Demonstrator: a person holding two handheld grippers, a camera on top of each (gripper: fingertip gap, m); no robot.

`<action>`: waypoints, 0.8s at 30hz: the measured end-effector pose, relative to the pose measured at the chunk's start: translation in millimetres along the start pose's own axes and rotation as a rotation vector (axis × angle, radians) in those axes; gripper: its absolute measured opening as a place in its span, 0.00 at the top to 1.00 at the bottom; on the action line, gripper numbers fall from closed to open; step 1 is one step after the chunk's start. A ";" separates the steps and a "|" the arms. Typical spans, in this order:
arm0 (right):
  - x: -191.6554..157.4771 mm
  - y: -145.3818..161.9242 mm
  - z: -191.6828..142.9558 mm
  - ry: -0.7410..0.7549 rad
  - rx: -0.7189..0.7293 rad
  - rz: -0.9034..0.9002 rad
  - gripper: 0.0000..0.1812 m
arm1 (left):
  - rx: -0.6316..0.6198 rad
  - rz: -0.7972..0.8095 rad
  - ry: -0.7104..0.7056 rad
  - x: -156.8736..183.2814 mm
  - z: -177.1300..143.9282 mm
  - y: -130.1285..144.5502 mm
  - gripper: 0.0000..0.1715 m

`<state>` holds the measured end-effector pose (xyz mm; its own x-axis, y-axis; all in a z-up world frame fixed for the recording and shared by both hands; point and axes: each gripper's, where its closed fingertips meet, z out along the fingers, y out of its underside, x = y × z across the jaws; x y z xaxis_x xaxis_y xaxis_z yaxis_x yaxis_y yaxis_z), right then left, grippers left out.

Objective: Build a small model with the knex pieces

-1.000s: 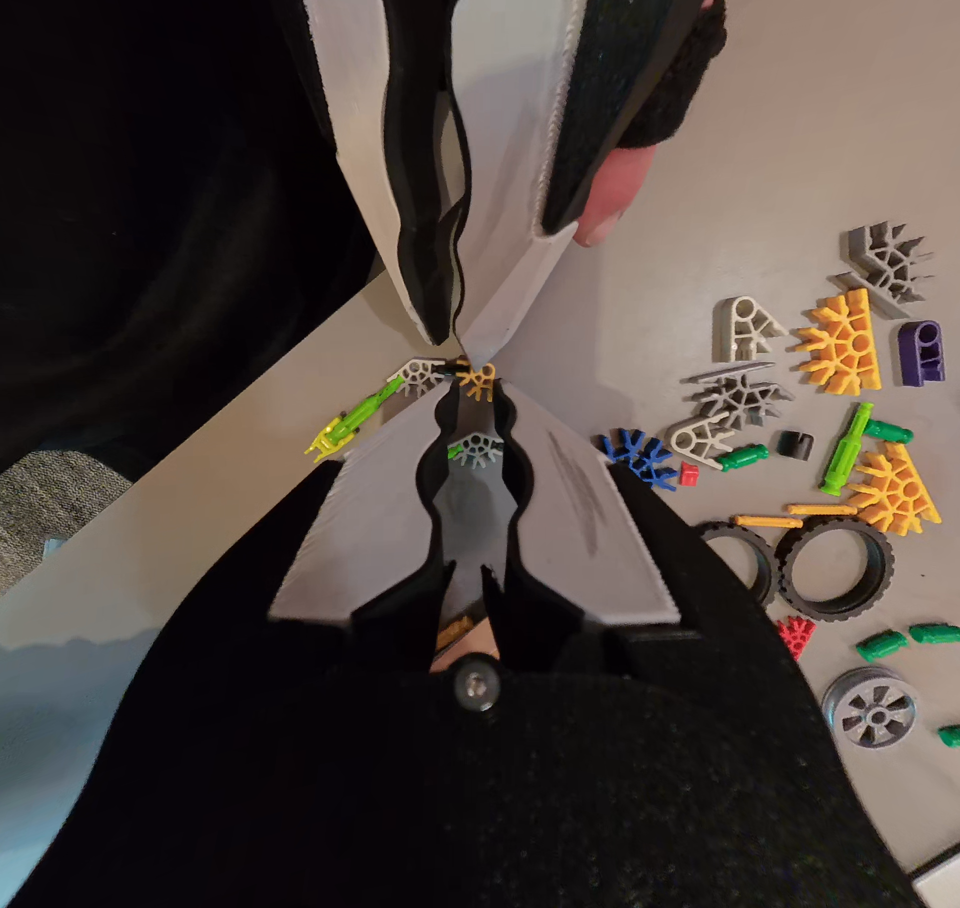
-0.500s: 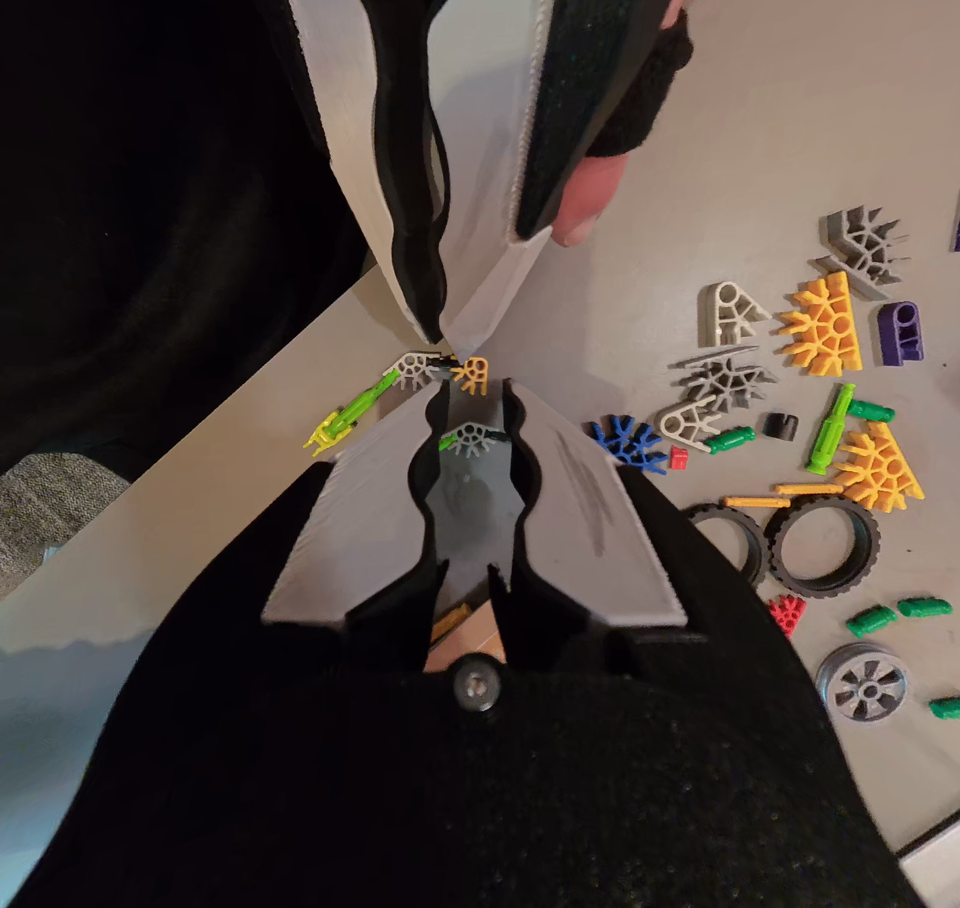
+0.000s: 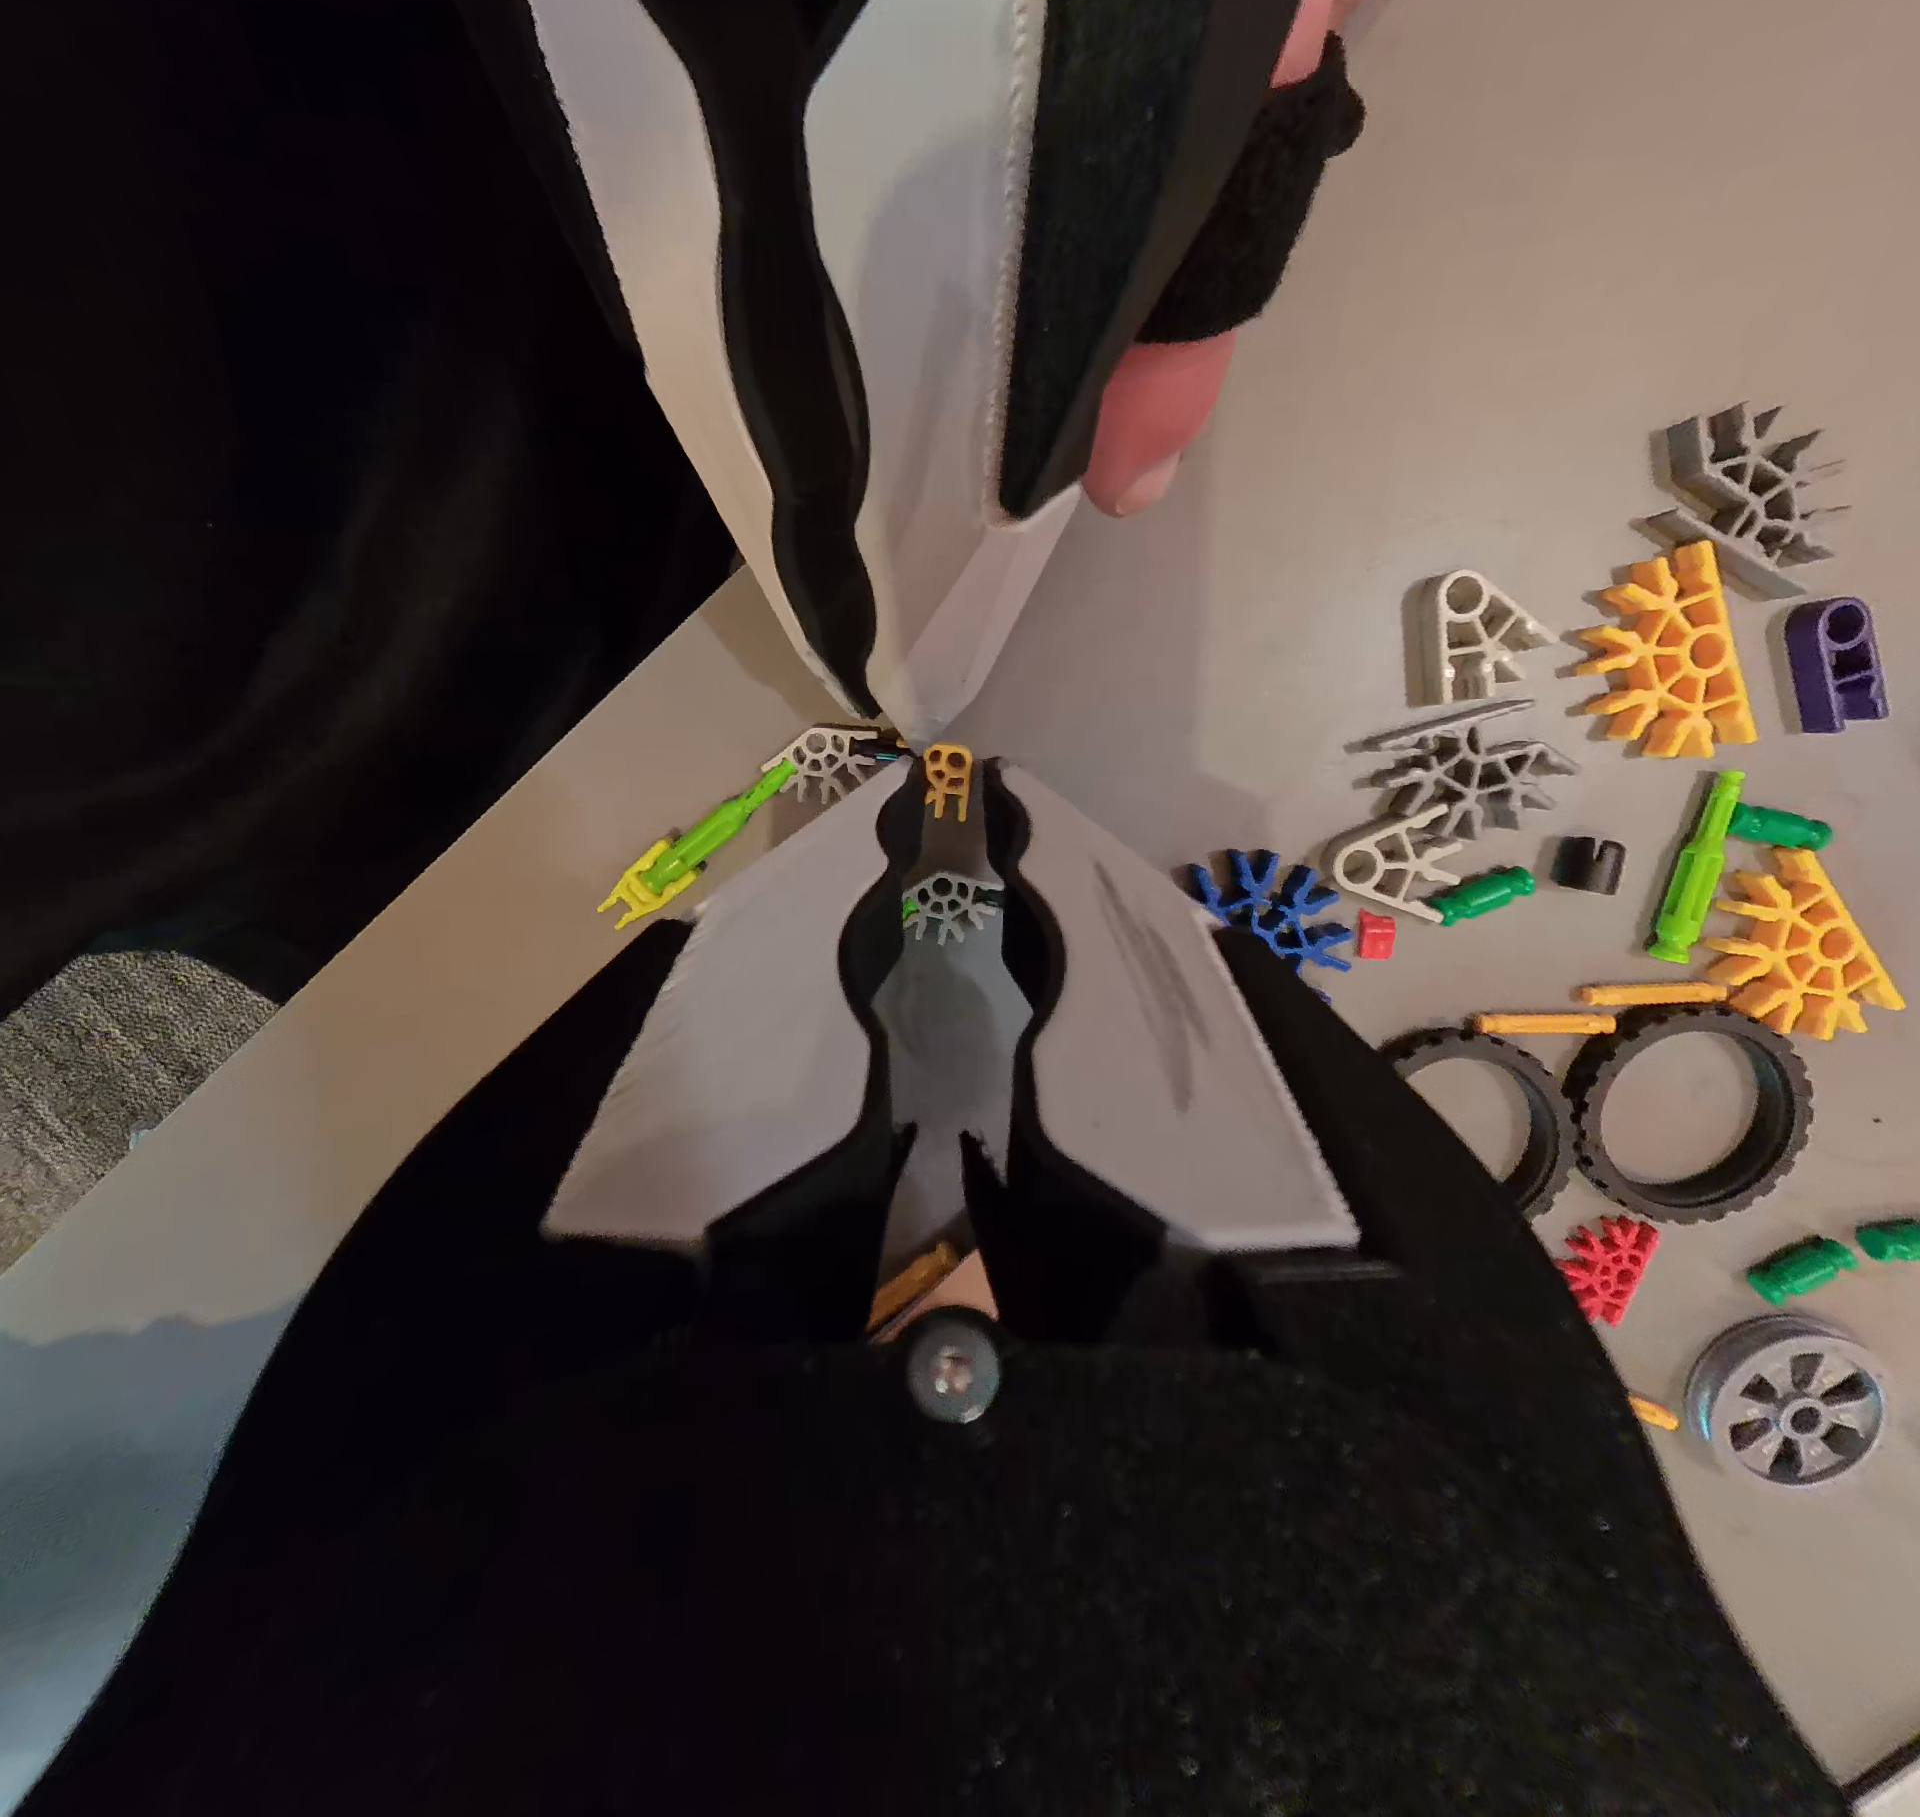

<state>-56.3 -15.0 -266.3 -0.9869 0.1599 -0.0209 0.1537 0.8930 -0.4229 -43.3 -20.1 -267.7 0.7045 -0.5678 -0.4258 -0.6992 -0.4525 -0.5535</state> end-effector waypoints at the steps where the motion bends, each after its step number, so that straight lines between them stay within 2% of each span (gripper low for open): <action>1: -0.2 0.2 0.0 -0.001 -0.006 0.001 0.95 | 0.000 0.000 0.001 0.0 0.1 0.0 0.96; 15: -2.6 1.1 2.7 -0.051 -0.119 0.055 0.98 | -0.014 0.013 -0.008 0.0 0.9 2.2 1.00; 20: -1.2 1.6 2.2 -0.043 -0.113 0.052 0.97 | -0.004 0.008 -0.011 -0.7 0.7 2.4 1.00; 22: 0.6 0.7 -2.3 -0.020 -0.085 0.087 0.87 | 0.002 -0.015 -0.013 -1.7 -0.1 3.1 0.99; 24: 5.8 2.3 -13.1 0.034 -0.048 0.128 0.87 | 0.028 -0.031 -0.029 -5.6 -5.0 1.5 0.94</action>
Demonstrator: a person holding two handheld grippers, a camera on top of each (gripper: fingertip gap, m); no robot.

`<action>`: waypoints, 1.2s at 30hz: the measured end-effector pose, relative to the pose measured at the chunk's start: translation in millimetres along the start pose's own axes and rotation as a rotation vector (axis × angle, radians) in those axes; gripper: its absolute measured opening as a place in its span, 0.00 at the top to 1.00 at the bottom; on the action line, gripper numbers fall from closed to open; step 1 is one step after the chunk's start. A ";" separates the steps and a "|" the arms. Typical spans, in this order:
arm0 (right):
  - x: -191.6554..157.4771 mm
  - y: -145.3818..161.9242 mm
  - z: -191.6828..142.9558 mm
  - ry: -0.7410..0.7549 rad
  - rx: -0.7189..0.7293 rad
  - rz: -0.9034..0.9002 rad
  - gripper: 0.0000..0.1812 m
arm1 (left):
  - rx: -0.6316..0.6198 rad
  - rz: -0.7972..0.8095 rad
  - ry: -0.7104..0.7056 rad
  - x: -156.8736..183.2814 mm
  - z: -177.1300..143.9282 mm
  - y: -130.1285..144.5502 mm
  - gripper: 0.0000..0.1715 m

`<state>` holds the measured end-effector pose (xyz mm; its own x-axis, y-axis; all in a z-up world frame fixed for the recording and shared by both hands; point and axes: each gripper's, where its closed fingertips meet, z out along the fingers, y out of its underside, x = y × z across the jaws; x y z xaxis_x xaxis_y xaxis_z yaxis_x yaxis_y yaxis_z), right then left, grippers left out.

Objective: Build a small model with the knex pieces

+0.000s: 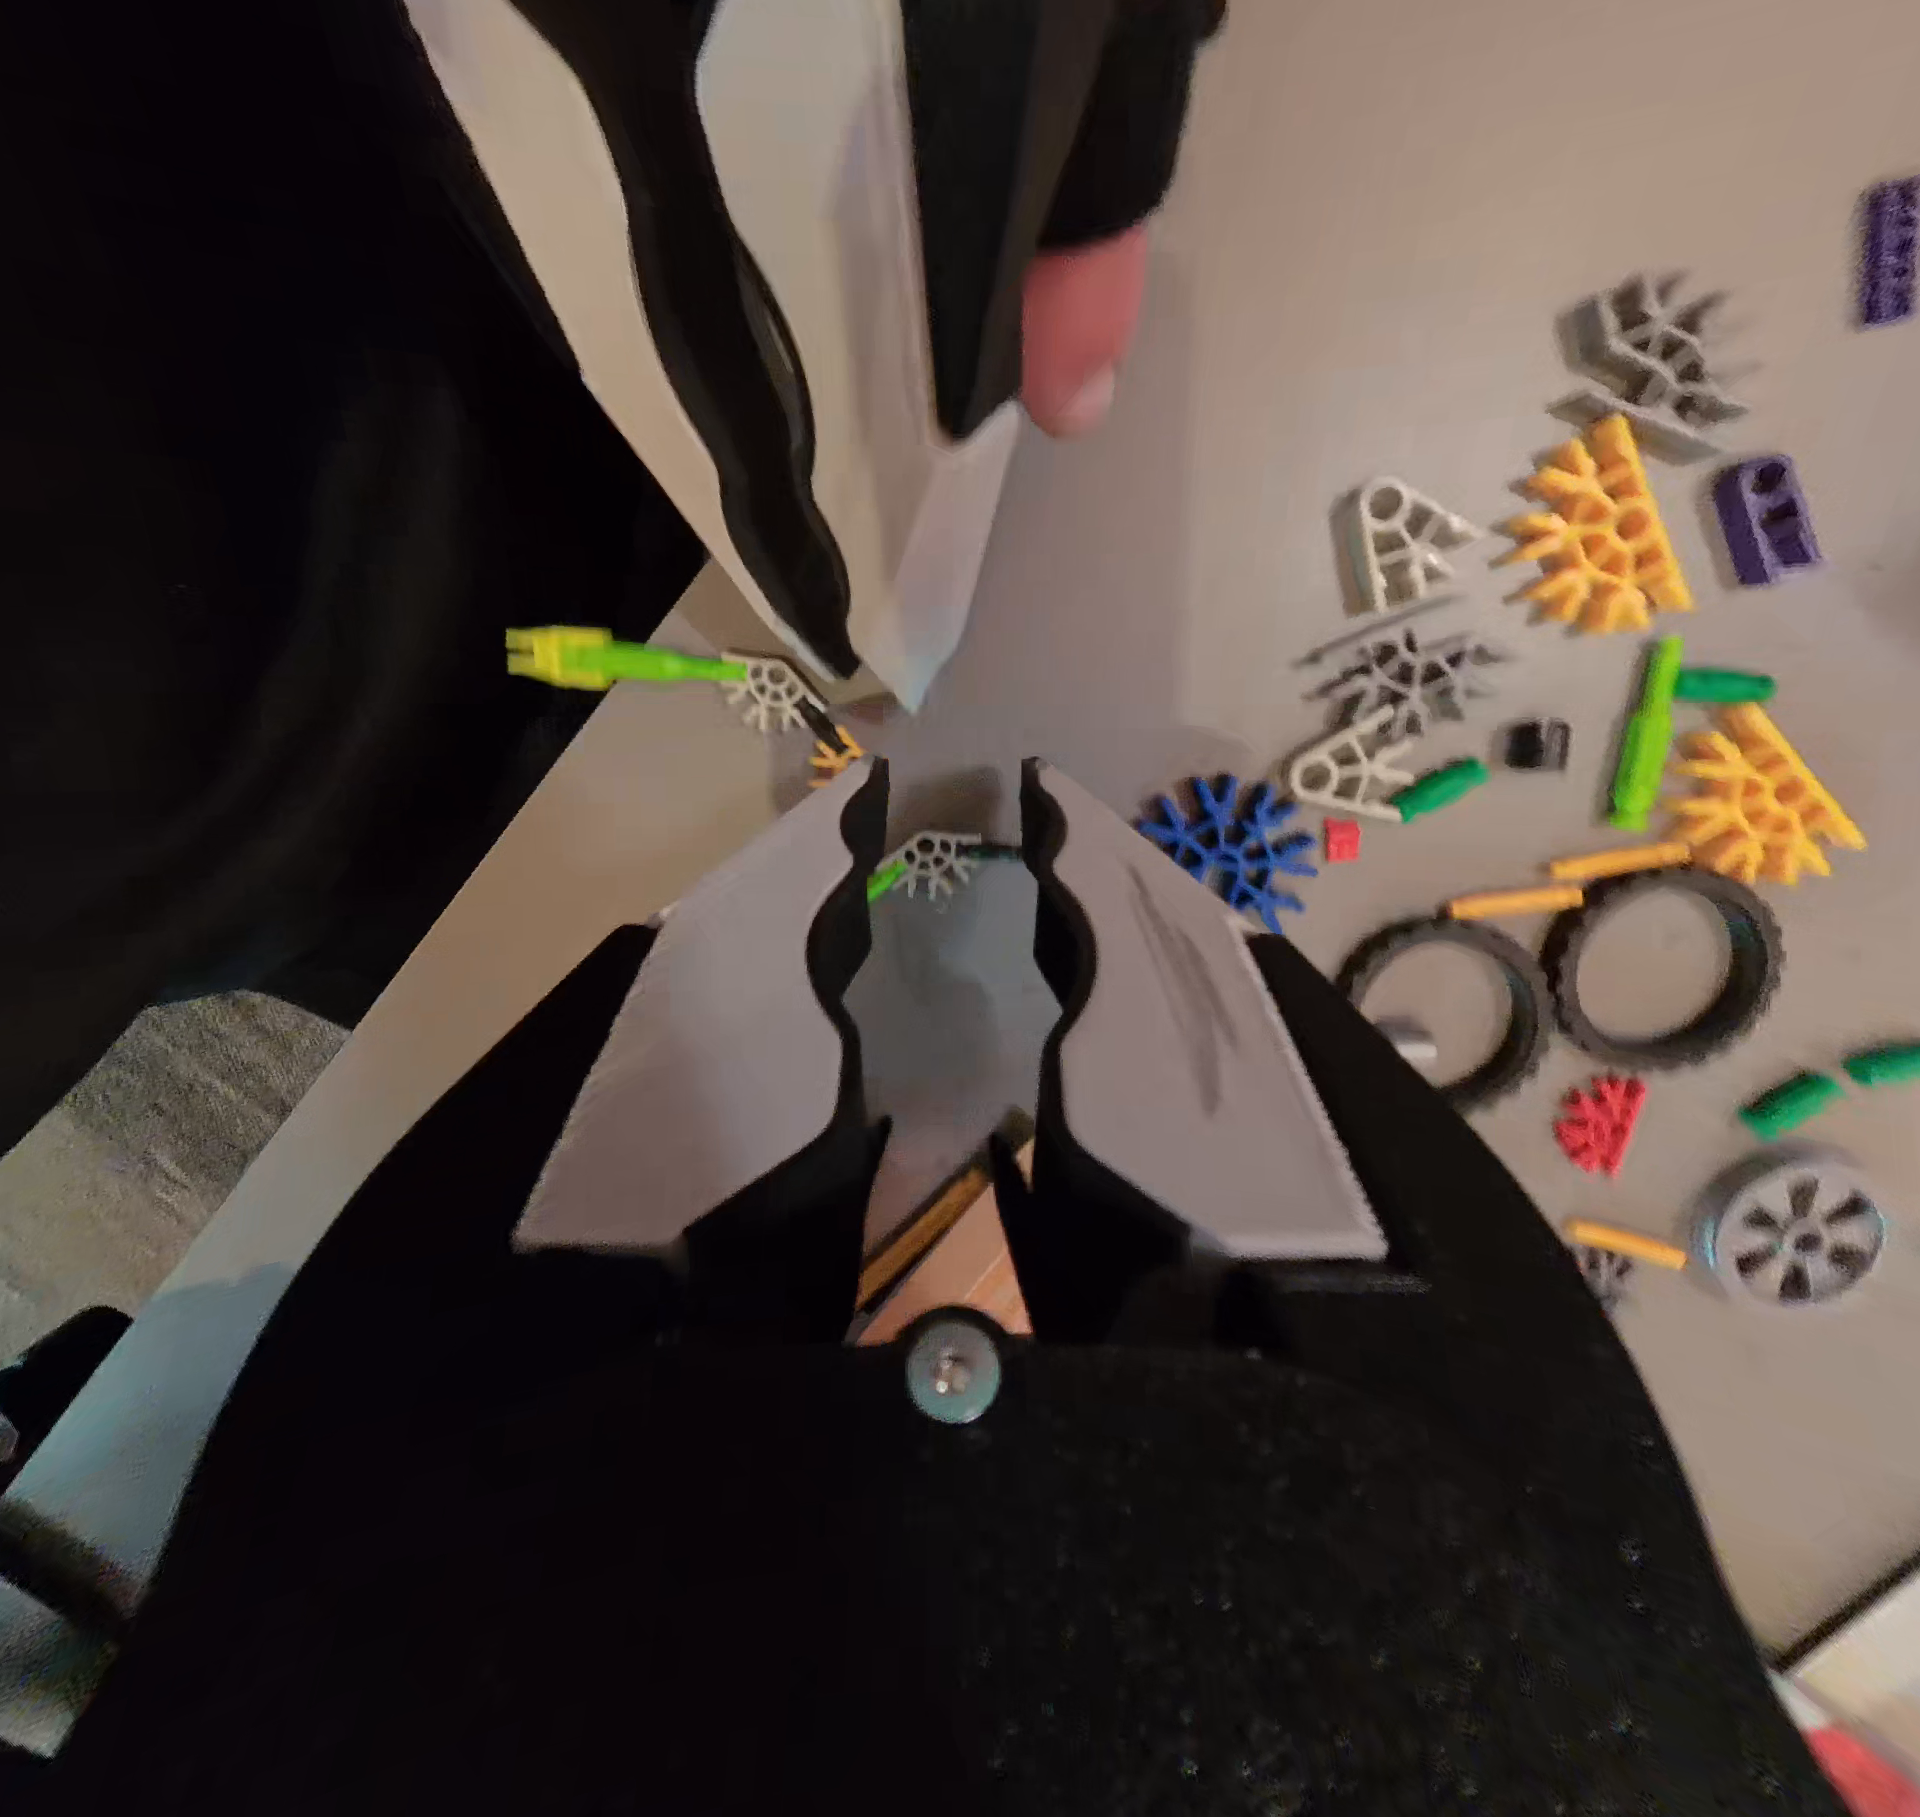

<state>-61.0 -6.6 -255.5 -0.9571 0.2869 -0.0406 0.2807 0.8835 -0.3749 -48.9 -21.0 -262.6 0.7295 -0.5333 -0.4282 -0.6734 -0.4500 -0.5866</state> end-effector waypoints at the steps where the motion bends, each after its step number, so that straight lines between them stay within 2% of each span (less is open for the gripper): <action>1: 0.5 2.4 -5.0 0.017 0.013 0.019 0.87 | 0.012 -0.011 0.002 -0.3 -2.7 -1.1 0.93; 8: -18.8 25.7 -19.7 0.151 0.007 0.137 0.87 | 0.053 -0.045 0.010 7.8 -13.2 -3.9 0.93; 13: -35.4 30.3 -12.4 0.232 0.056 0.244 0.87 | 0.153 -0.003 0.057 21.1 -21.7 -25.0 0.93; 16: -28.1 35.8 -0.8 0.283 0.075 0.329 0.87 | 0.097 0.054 0.084 29.7 -7.9 -22.0 0.94; 18: -27.6 33.0 1.6 0.293 0.108 0.341 0.91 | 0.049 0.059 0.091 31.2 0.3 -14.4 0.97; 20: -25.5 35.7 2.5 0.316 0.098 0.351 0.97 | 0.048 0.021 0.083 26.8 1.4 -13.0 0.97; 29: -17.3 44.7 -5.9 0.354 0.157 0.438 0.98 | -0.012 -0.122 -0.045 -1.0 2.5 5.6 0.97; 32: -17.8 40.3 -11.4 0.345 0.236 0.481 0.97 | -0.013 -0.180 -0.070 -8.1 3.2 8.4 0.97; 36: -21.3 28.4 -20.7 0.297 0.382 0.524 0.97 | 0.076 -0.164 -0.166 -27.2 -8.4 -5.0 0.89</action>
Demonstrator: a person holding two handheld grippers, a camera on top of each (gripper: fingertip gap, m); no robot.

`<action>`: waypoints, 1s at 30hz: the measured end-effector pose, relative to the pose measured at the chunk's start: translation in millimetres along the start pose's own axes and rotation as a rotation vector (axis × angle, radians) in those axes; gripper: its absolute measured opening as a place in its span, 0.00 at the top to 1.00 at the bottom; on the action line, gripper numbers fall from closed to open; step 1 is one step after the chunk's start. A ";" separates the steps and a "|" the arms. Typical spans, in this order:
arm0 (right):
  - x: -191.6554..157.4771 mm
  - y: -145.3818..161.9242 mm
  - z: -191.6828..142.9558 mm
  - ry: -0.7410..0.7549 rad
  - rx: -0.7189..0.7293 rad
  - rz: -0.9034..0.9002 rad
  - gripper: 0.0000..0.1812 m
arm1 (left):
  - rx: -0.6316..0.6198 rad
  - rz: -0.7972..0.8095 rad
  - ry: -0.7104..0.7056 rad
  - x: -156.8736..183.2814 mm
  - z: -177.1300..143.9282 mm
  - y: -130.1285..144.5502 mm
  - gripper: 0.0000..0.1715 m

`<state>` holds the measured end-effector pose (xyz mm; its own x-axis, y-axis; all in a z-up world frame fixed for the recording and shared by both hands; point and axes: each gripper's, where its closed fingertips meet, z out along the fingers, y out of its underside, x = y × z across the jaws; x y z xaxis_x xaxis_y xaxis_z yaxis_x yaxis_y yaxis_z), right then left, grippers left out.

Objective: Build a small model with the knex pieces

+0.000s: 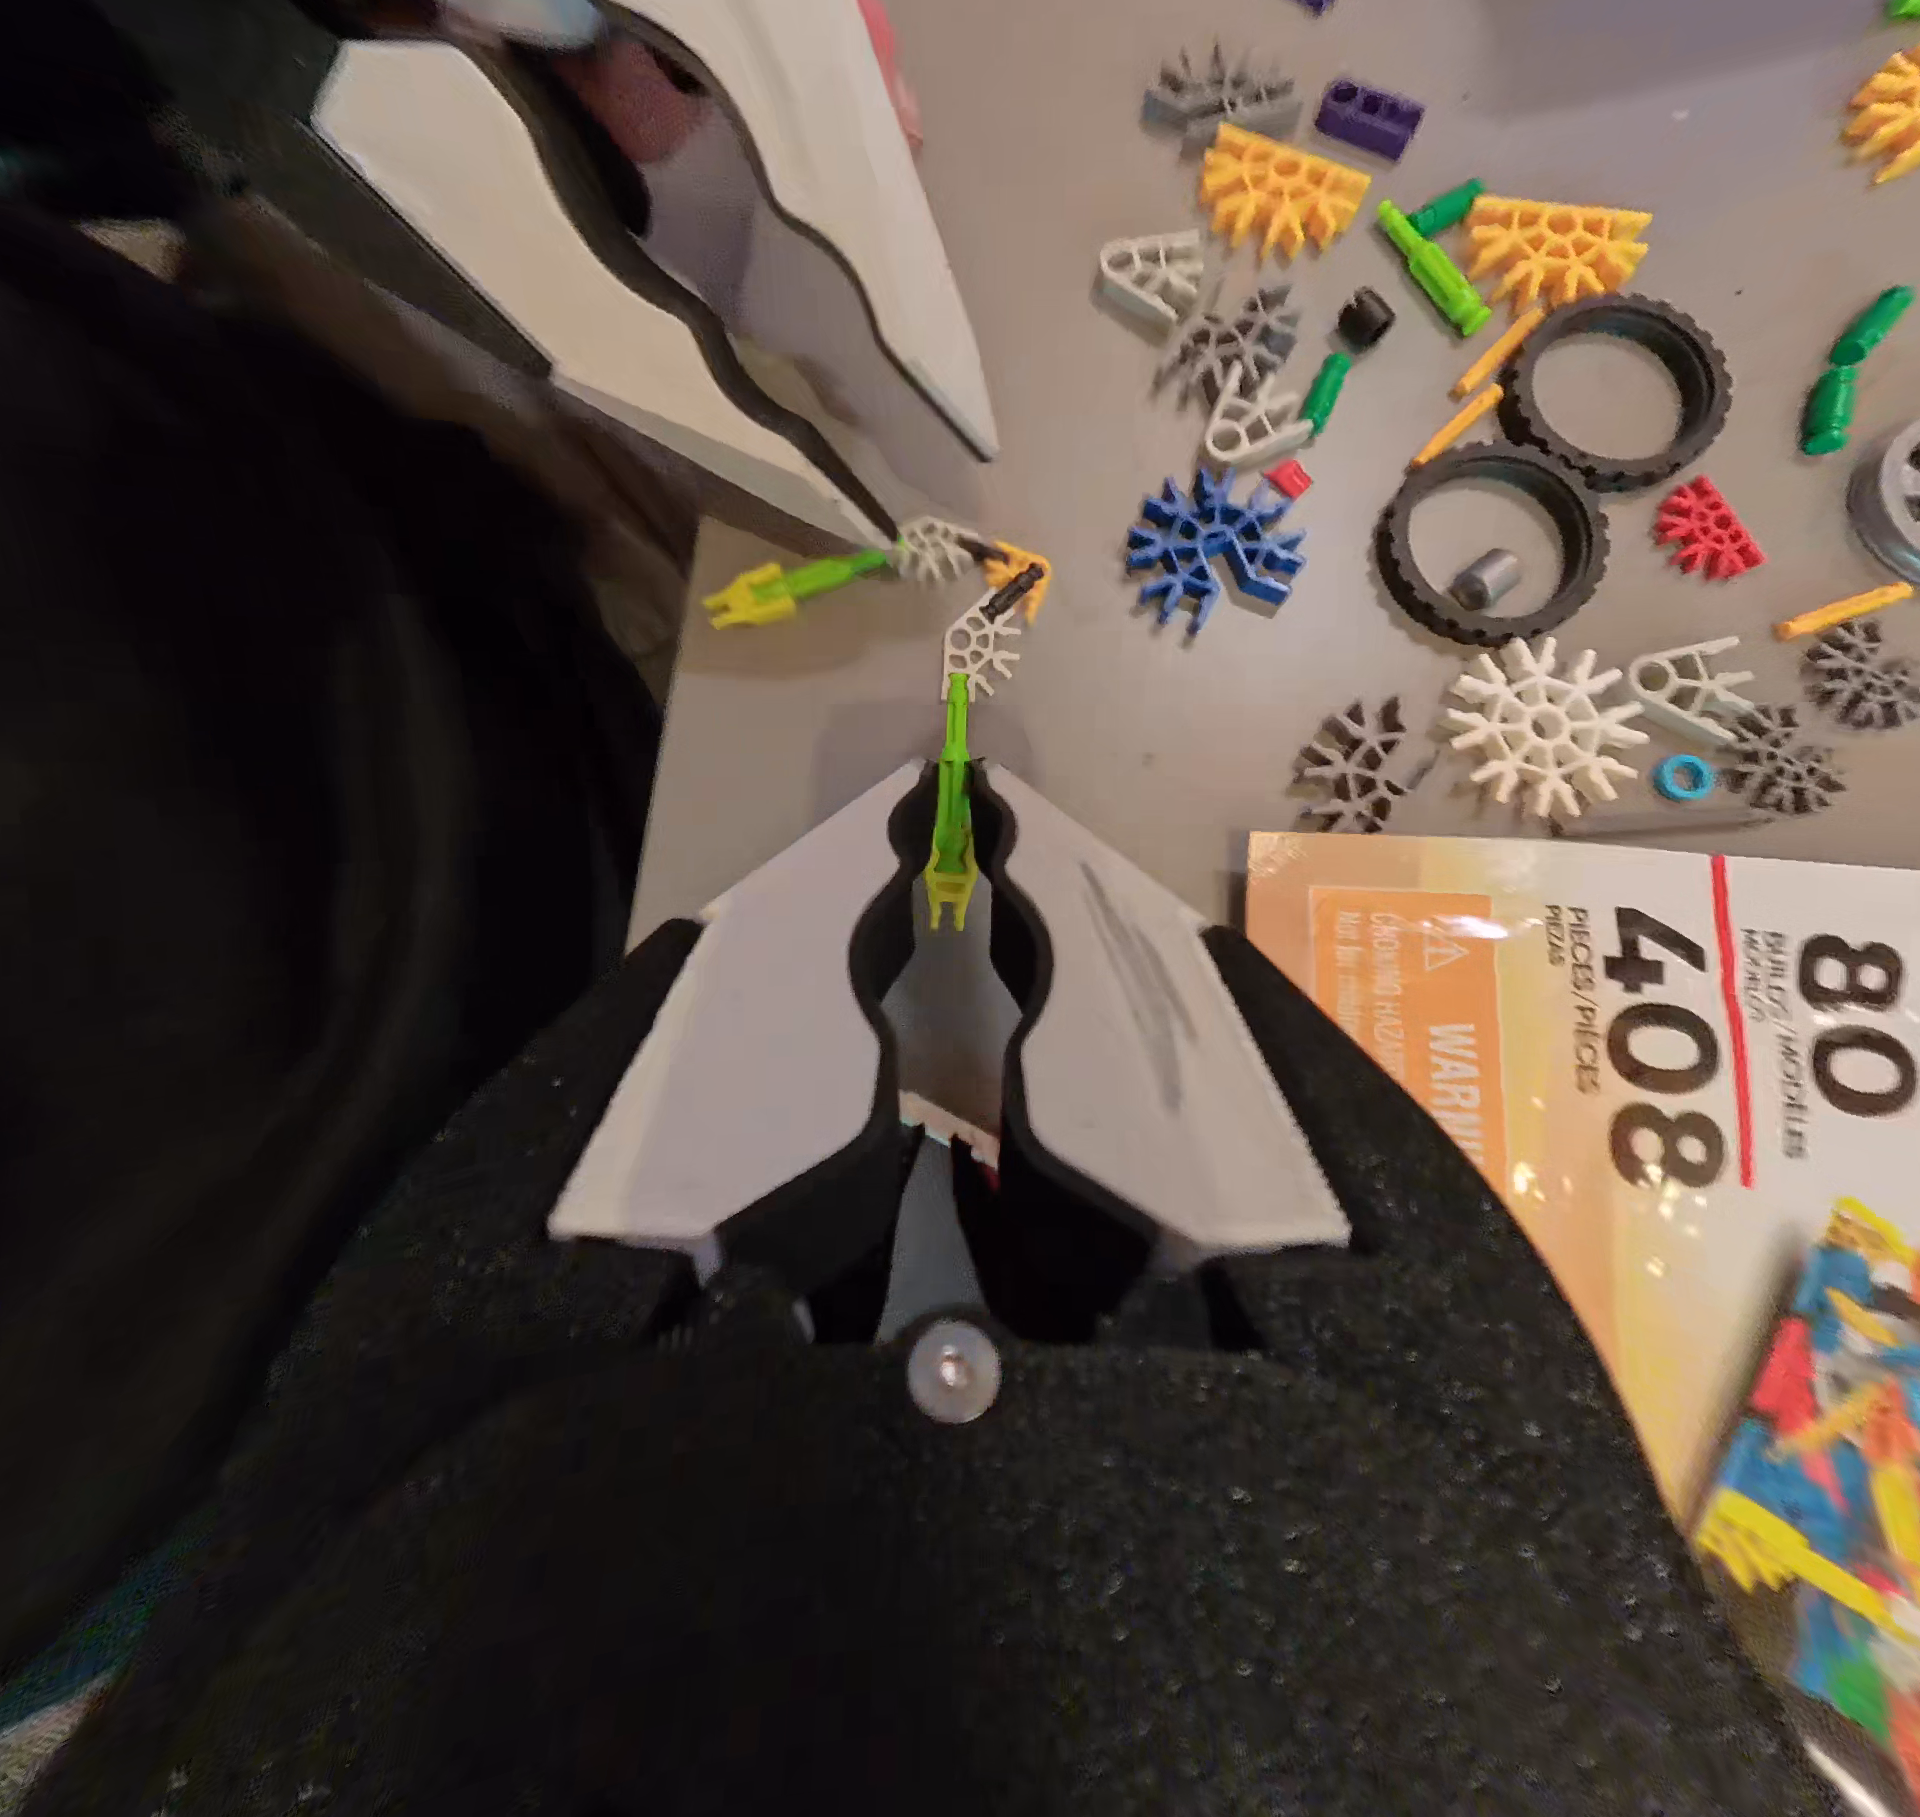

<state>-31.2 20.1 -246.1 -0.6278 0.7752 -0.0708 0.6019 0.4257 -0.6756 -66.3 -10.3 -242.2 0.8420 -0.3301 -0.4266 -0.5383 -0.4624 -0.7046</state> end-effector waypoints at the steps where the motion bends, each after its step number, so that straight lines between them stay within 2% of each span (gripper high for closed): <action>1: -3.0 -4.2 -2.2 -0.030 0.035 0.017 0.97 | 0.041 0.030 -0.029 -5.1 -3.3 -8.1 0.89; 6: -18.2 -16.3 -10.0 -0.175 0.123 0.049 0.97 | 0.105 0.220 -0.041 -6.0 -3.8 -25.1 0.87; 9: -23.9 -20.2 -13.1 -0.234 0.150 0.061 0.97 | 0.132 0.303 -0.021 -2.6 -3.7 -30.4 0.94; 13: -21.3 -17.7 -10.3 -0.236 0.136 0.067 0.97 | 0.106 0.325 0.033 -0.3 -0.1 -25.4 0.97; 17: -4.8 -19.8 -12.9 -0.102 0.130 0.017 0.93 | 0.032 0.254 0.096 -3.4 5.5 -15.4 0.99; 19: -0.7 -25.0 -14.7 -0.004 0.127 -0.067 0.92 | -0.013 0.208 0.170 -1.1 7.0 -9.8 0.99; 24: 8.3 -30.2 -8.2 0.207 0.024 -0.266 0.91 | -0.058 0.119 0.287 -2.2 7.6 -15.6 0.99; 26: 6.2 -32.0 -4.6 0.210 0.017 -0.286 0.97 | -0.082 0.101 0.332 -1.7 7.9 -16.5 0.99; 30: 9.1 -30.9 -1.5 0.188 0.034 -0.214 0.98 | -0.088 0.074 0.374 -3.2 11.0 -16.8 0.99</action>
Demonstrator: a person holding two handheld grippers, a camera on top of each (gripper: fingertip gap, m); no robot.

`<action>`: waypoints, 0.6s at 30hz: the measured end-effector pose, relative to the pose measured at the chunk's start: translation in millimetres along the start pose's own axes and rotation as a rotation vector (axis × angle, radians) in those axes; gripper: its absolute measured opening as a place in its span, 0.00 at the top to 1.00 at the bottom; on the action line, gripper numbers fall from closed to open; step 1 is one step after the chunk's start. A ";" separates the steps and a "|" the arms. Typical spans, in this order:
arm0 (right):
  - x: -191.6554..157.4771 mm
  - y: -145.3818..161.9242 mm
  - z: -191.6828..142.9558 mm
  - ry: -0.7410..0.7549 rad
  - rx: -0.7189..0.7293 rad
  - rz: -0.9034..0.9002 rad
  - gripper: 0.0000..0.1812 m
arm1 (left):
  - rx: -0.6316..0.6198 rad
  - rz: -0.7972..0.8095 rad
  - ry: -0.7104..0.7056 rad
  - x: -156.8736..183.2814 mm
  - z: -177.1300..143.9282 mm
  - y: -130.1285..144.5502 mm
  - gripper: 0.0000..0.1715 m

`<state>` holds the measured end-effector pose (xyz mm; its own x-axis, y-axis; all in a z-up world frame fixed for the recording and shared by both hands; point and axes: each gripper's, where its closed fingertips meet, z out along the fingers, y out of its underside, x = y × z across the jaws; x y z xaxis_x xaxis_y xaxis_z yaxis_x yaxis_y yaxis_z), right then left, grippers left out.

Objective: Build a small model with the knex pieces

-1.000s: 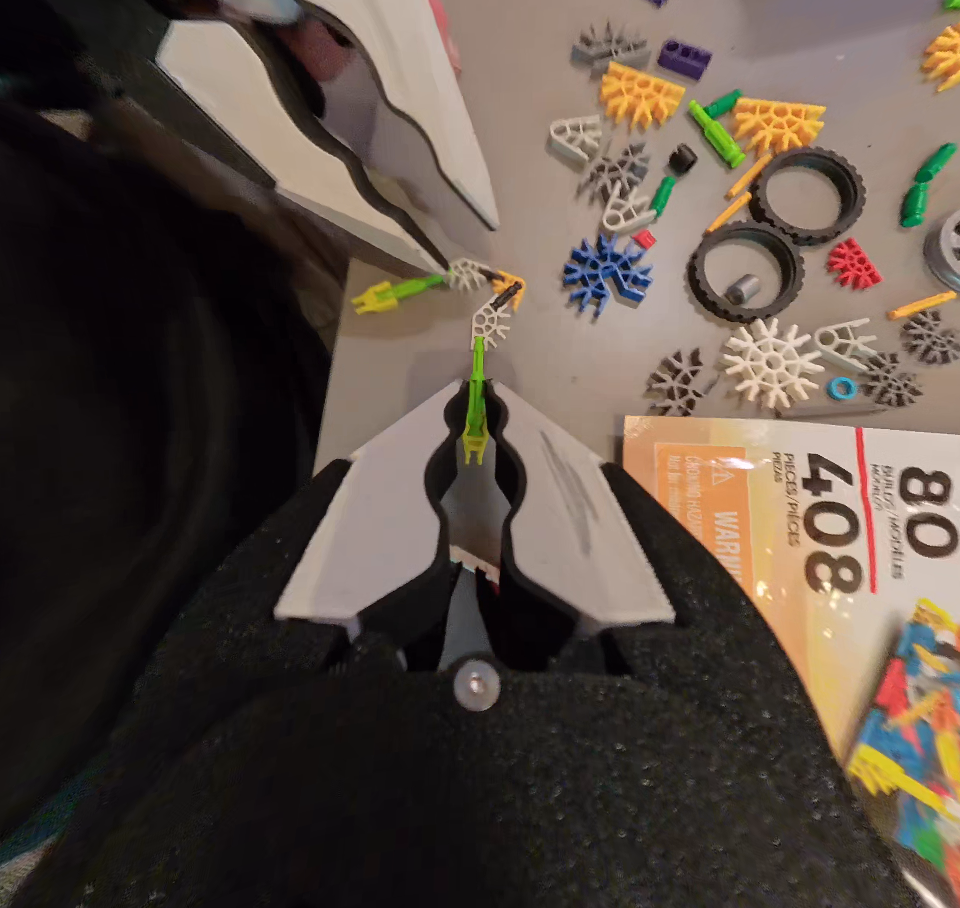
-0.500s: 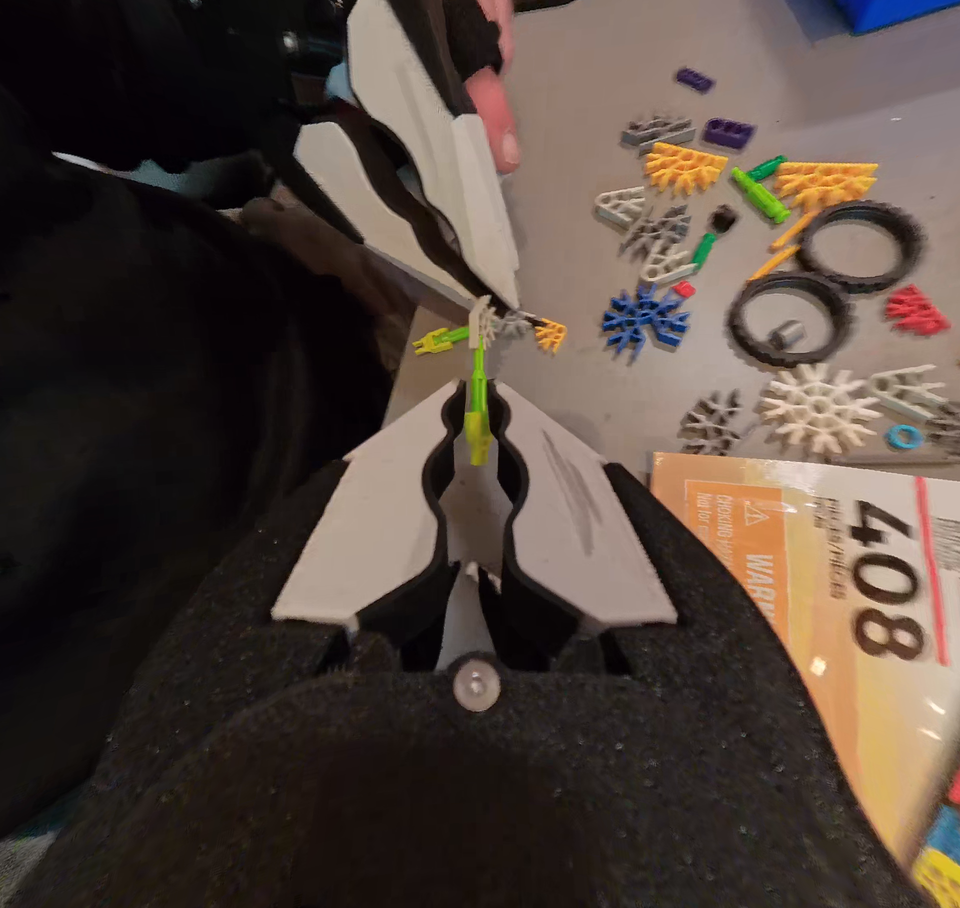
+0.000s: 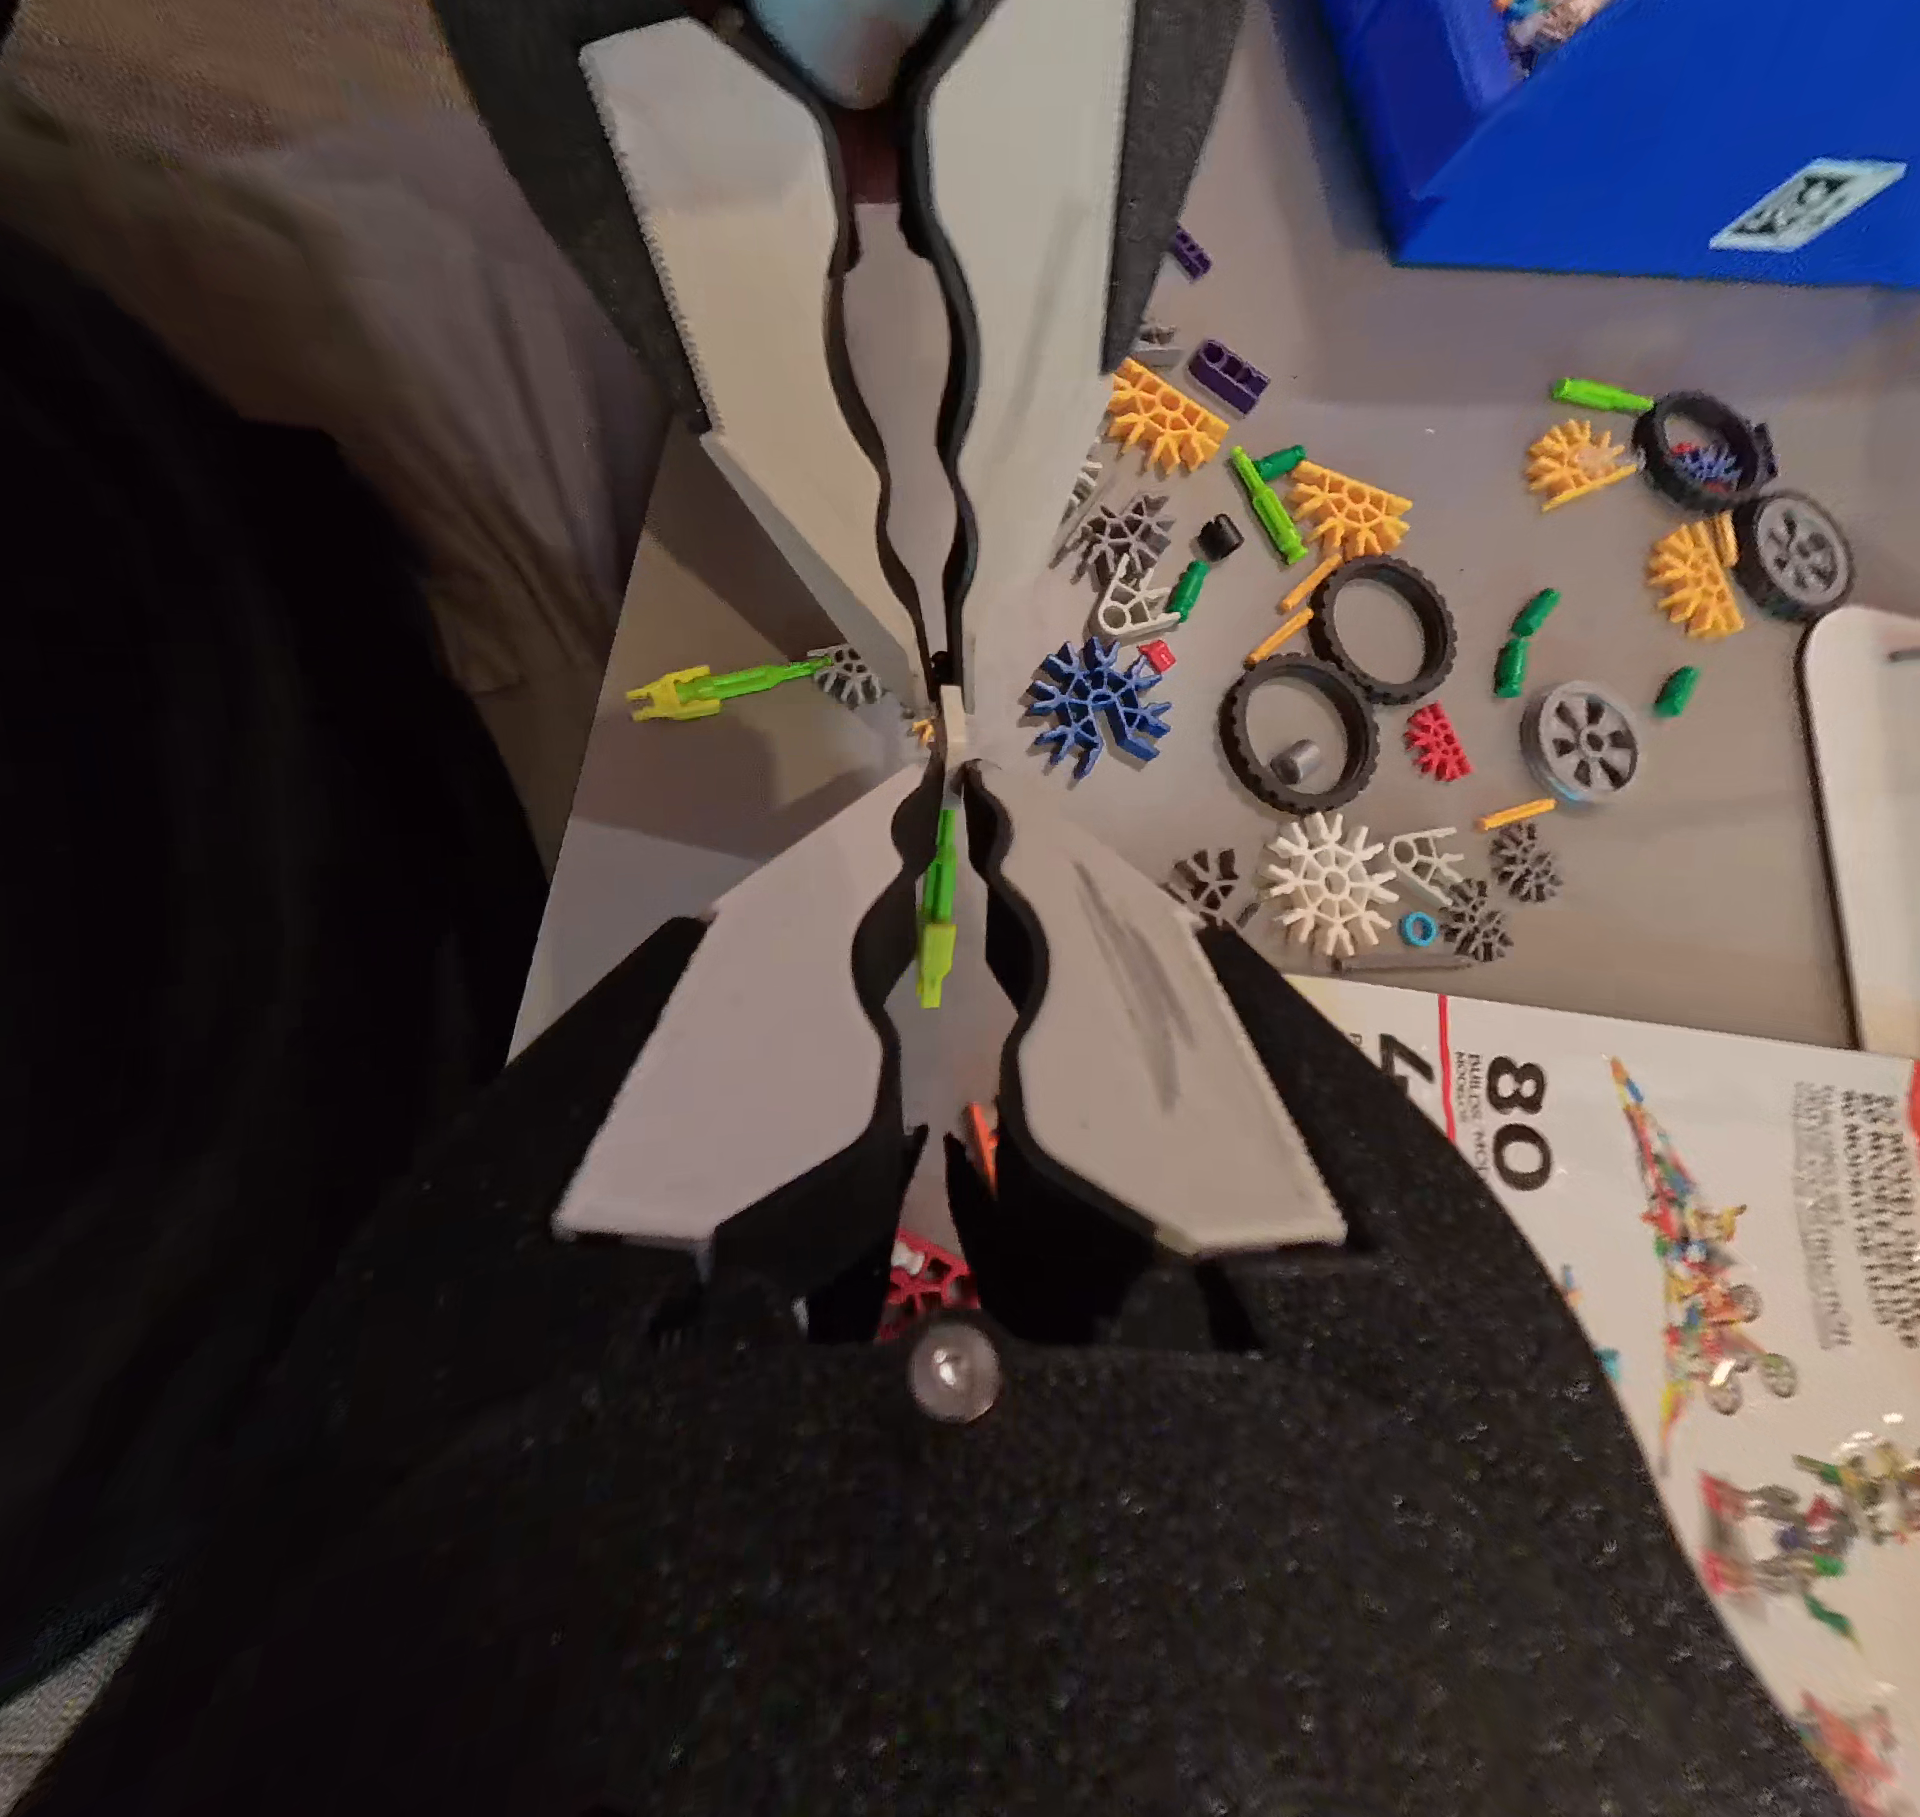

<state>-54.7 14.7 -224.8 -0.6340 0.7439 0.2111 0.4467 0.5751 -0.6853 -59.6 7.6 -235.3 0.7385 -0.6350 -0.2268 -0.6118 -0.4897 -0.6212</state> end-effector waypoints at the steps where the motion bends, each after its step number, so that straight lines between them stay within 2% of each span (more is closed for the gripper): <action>1: 0.5 0.4 0.2 -0.013 0.011 0.037 0.99 | 0.005 -0.013 0.007 -0.3 0.8 0.1 0.99; 5: 0.8 2.1 -1.7 -0.090 0.068 0.201 0.99 | 0.036 -0.045 -0.017 -4.2 0.4 1.7 0.95; 7: 2.4 5.9 -2.0 -0.117 0.079 0.273 0.99 | 0.028 -0.052 -0.016 -3.9 -4.7 11.2 0.91; 10: 0.4 13.8 -0.5 -0.159 0.073 0.341 0.99 | 0.034 -0.035 0.026 9.7 -11.2 25.7 0.91; 15: -3.1 19.7 4.5 -0.195 0.063 0.415 0.99 | 0.001 -0.036 -0.033 14.3 0.7 40.8 0.87; 18: -2.3 21.6 7.3 -0.194 0.054 0.451 0.99 | 0.015 -0.027 -0.098 12.3 5.4 36.1 0.85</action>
<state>-48.2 23.0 -245.1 -0.4935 0.8344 -0.2454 0.6734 0.1880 -0.7149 -71.0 -14.7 -264.6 0.7790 -0.5603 -0.2815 -0.5878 -0.4963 -0.6388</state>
